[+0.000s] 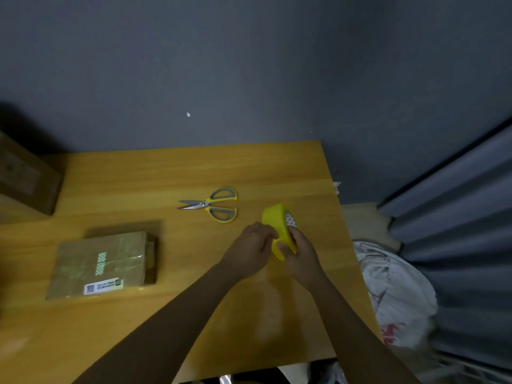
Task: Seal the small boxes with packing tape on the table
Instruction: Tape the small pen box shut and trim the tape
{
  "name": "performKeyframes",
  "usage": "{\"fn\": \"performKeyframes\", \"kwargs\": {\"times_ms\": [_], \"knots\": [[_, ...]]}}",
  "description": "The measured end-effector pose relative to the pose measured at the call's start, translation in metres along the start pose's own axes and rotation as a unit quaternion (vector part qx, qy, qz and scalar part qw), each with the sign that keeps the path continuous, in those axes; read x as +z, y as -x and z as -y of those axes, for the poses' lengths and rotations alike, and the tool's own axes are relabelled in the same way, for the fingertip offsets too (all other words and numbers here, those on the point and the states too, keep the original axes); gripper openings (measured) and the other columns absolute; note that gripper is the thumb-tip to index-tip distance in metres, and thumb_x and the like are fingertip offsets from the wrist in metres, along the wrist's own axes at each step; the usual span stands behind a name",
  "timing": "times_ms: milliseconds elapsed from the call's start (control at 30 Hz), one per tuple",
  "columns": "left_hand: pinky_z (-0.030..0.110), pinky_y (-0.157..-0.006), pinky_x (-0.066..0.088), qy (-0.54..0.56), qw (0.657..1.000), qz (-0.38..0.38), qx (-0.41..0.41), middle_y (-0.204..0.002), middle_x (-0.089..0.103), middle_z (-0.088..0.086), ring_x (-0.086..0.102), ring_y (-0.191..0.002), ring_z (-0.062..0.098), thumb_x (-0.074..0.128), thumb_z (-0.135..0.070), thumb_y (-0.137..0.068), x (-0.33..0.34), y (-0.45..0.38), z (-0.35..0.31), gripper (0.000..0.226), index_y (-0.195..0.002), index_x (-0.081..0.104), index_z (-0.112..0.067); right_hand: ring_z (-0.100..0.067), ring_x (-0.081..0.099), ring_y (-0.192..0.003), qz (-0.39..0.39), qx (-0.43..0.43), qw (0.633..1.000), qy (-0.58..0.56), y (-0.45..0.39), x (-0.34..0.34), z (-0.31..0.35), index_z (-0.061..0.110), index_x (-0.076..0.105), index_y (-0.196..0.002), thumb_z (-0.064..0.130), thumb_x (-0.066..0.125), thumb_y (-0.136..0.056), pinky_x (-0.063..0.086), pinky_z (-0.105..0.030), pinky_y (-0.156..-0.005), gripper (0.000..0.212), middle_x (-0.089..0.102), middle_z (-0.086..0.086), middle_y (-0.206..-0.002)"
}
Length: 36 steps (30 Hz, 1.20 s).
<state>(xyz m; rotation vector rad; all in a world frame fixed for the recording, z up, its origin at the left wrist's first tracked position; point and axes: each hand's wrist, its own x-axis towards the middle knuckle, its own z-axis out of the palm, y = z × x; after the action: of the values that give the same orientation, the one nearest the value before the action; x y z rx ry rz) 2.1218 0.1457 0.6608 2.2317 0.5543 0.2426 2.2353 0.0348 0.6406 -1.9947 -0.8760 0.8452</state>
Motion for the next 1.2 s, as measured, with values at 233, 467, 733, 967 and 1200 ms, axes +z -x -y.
{"fn": "performKeyframes", "kwargs": {"times_ms": [233,467,733,967,1200], "knots": [[0.034,-0.091,0.046,0.163,0.961,-0.118,-0.189,-0.12,0.047,0.015,0.05,-0.098,0.017,0.059,-0.037,-0.086,-0.045,-0.009,-0.009,0.055,-0.123,0.048,0.001,-0.021,0.058,-0.107,0.031,-0.014,0.995,-0.091,0.013,0.007,0.04,0.011,0.05,-0.131,0.019,0.058,-0.096,0.048,-0.029,-0.082,0.037,0.059,-0.008,-0.121],[0.027,-0.067,0.052,0.33,0.872,-0.034,-0.36,-0.089,0.07,0.003,0.068,-0.073,0.012,0.044,-0.056,-0.094,-0.121,0.013,-0.011,0.054,-0.116,0.053,-0.007,0.004,0.06,-0.079,0.06,-0.034,0.976,-0.209,0.016,0.026,0.105,0.003,0.055,-0.122,0.019,0.057,-0.072,0.046,-0.013,-0.07,0.053,0.063,-0.001,-0.1],[0.024,-0.068,0.057,0.424,0.863,-0.034,-0.274,-0.082,0.068,-0.001,0.066,-0.068,0.005,0.055,-0.02,-0.097,-0.187,0.058,-0.001,0.01,-0.095,0.06,-0.012,-0.019,0.064,-0.096,0.051,0.086,0.978,-0.181,-0.01,0.08,0.18,0.026,0.065,-0.086,0.048,0.049,-0.095,0.048,-0.036,-0.088,0.029,0.069,-0.003,-0.101],[0.025,-0.065,0.051,0.388,0.884,-0.082,-0.246,-0.082,0.058,0.003,0.059,-0.068,0.01,0.061,-0.011,-0.093,-0.252,0.099,0.04,0.017,-0.102,0.048,-0.007,-0.022,0.053,-0.082,-0.016,0.053,0.964,-0.261,-0.011,0.164,0.239,0.009,0.06,-0.083,0.033,0.047,-0.07,0.043,-0.04,-0.07,0.031,0.057,-0.012,-0.087],[0.027,-0.068,0.056,0.429,0.862,-0.129,-0.237,-0.099,0.064,0.008,0.062,-0.085,0.015,0.058,-0.02,-0.095,-0.298,0.122,0.065,0.013,-0.102,0.059,-0.01,-0.024,0.061,-0.089,-0.016,-0.003,0.959,-0.283,-0.008,0.214,0.274,0.013,0.068,-0.108,0.024,0.05,-0.076,0.044,-0.038,-0.076,0.038,0.07,-0.011,-0.1]]}}
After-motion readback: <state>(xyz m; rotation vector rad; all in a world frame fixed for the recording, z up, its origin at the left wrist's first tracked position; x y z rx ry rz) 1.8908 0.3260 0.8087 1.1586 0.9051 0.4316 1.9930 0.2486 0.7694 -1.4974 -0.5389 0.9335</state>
